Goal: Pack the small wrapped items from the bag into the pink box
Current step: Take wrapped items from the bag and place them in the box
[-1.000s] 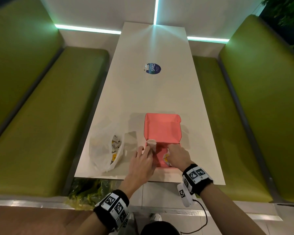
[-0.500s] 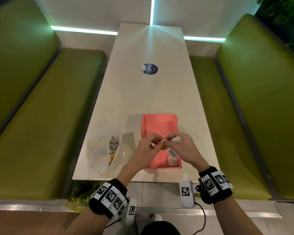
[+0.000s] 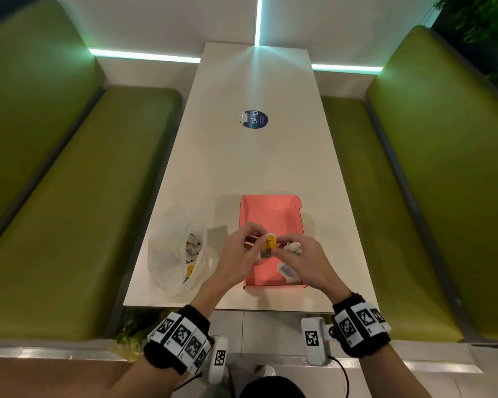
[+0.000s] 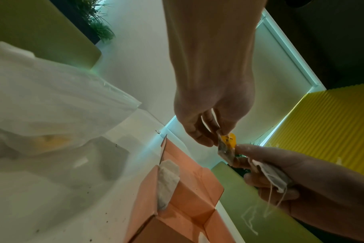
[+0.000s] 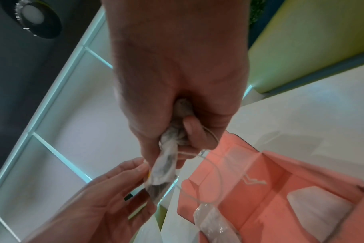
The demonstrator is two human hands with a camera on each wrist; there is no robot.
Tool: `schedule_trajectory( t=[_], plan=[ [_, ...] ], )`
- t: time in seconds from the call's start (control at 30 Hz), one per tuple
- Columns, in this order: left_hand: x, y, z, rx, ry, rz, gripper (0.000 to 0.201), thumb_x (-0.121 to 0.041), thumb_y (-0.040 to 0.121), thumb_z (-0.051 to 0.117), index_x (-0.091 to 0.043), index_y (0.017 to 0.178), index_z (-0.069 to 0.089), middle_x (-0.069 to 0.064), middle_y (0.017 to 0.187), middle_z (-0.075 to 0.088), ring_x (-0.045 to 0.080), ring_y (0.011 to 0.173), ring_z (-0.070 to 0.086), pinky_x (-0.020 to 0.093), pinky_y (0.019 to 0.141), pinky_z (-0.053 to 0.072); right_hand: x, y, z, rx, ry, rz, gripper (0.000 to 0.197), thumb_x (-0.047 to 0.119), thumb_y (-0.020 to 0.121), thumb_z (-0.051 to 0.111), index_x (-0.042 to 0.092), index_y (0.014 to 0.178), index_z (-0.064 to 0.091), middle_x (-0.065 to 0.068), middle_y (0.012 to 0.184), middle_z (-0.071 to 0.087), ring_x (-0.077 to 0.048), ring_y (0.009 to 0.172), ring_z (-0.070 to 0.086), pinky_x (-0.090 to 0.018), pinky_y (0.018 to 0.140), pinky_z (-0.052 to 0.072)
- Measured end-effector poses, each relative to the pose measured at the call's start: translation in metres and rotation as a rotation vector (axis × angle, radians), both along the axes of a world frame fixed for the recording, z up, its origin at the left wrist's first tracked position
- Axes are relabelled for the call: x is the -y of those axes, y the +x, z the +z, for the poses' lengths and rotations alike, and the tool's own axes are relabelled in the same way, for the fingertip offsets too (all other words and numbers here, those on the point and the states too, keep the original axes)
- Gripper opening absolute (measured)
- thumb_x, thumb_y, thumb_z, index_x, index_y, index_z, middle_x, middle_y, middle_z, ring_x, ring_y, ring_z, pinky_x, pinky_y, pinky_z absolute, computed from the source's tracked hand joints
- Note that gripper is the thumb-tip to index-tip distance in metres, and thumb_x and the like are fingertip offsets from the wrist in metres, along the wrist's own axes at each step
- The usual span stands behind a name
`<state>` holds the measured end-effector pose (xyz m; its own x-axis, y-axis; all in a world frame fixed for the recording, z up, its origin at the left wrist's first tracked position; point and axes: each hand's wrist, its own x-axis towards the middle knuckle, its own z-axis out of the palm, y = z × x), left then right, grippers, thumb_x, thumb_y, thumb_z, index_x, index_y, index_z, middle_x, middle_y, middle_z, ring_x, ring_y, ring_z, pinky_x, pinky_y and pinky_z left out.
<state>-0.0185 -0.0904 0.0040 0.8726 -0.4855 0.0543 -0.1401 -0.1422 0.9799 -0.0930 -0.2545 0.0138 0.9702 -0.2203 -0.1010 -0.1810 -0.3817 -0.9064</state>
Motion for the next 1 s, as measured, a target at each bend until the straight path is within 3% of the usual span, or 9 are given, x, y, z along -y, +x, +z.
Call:
schedule_trajectory(
  t=[0.07,0.13,0.3,0.43,0.53,0.63,0.77,0.9,1.0],
  plan=[
    [-0.001,-0.002,0.000,0.008,0.002,-0.002,0.008,-0.009,0.095,0.064,-0.017,0.092,0.063,-0.010,0.083,0.067,0.004,0.076,0.064,0.029,0.066,0.056,-0.002,0.003,0.001,0.013,-0.023,-0.004,0.006,0.020,0.085,0.075,0.019,0.091,0.077,0.007,0.086,0.073,-0.007,0.084,0.065,-0.014,0.074,0.046],
    [-0.001,-0.003,0.001,0.039,0.008,0.004,0.010,-0.007,0.096,0.062,-0.017,0.092,0.062,-0.008,0.085,0.067,0.002,0.076,0.063,0.019,0.062,0.052,-0.005,0.004,-0.001,0.012,-0.066,0.004,0.003,0.017,0.085,0.074,0.016,0.085,0.076,0.004,0.081,0.073,-0.011,0.080,0.065,-0.013,0.070,0.045],
    [-0.007,-0.007,-0.015,0.073,0.072,0.024,0.009,-0.018,0.096,0.065,-0.013,0.103,0.061,0.000,0.098,0.064,0.010,0.083,0.063,0.014,0.063,0.048,-0.006,0.009,-0.018,-0.065,-0.131,-0.022,0.008,0.022,0.087,0.072,0.019,0.080,0.073,0.005,0.075,0.070,-0.012,0.074,0.062,-0.026,0.068,0.048],
    [-0.018,-0.015,-0.044,0.086,0.343,0.057,0.037,-0.023,0.092,0.067,-0.027,0.126,0.051,-0.008,0.118,0.048,0.007,0.098,0.056,0.018,0.084,0.046,-0.008,0.012,-0.045,-0.213,-0.196,-0.018,0.007,0.029,0.081,0.071,0.026,0.076,0.070,0.008,0.066,0.062,-0.010,0.061,0.057,-0.033,0.062,0.050],
    [-0.023,-0.021,-0.057,0.051,0.420,0.005,0.052,-0.018,0.088,0.068,-0.024,0.134,0.045,-0.006,0.125,0.043,0.012,0.104,0.054,0.023,0.089,0.046,-0.013,0.016,-0.059,-0.315,-0.279,0.005,0.010,0.034,0.081,0.069,0.026,0.075,0.067,0.008,0.070,0.066,-0.015,0.065,0.063,-0.038,0.065,0.055],
    [-0.024,-0.025,-0.064,0.038,0.427,-0.016,0.052,-0.016,0.088,0.066,-0.022,0.134,0.042,-0.002,0.129,0.046,0.015,0.108,0.055,0.030,0.089,0.050,-0.021,0.018,-0.062,-0.331,-0.348,0.012,0.018,0.027,0.082,0.068,0.025,0.066,0.060,0.005,0.070,0.067,-0.020,0.068,0.063,-0.040,0.068,0.054],
    [-0.025,-0.027,-0.069,0.069,0.438,0.000,0.040,-0.016,0.090,0.065,-0.022,0.123,0.044,0.000,0.119,0.050,0.017,0.099,0.058,0.033,0.080,0.052,-0.032,0.021,-0.064,-0.341,-0.320,-0.025,0.009,0.026,0.081,0.067,0.020,0.074,0.068,0.001,0.074,0.069,-0.022,0.070,0.065,-0.039,0.067,0.055],
    [-0.025,-0.029,-0.069,0.096,0.459,-0.005,0.030,-0.013,0.091,0.063,-0.021,0.113,0.045,-0.002,0.117,0.048,0.019,0.094,0.058,0.028,0.072,0.048,-0.036,0.028,-0.073,-0.338,-0.274,-0.090,0.008,0.032,0.076,0.068,0.024,0.077,0.069,0.005,0.070,0.068,-0.018,0.067,0.065,-0.040,0.065,0.056],
    [-0.025,-0.029,-0.070,0.142,0.501,-0.044,0.027,-0.011,0.092,0.063,-0.018,0.116,0.051,-0.003,0.123,0.045,0.015,0.092,0.059,0.026,0.075,0.048,-0.042,0.030,-0.070,-0.344,-0.250,-0.143,0.005,0.029,0.077,0.070,0.024,0.079,0.071,0.006,0.073,0.069,-0.016,0.072,0.065,-0.038,0.068,0.055]
  ],
)
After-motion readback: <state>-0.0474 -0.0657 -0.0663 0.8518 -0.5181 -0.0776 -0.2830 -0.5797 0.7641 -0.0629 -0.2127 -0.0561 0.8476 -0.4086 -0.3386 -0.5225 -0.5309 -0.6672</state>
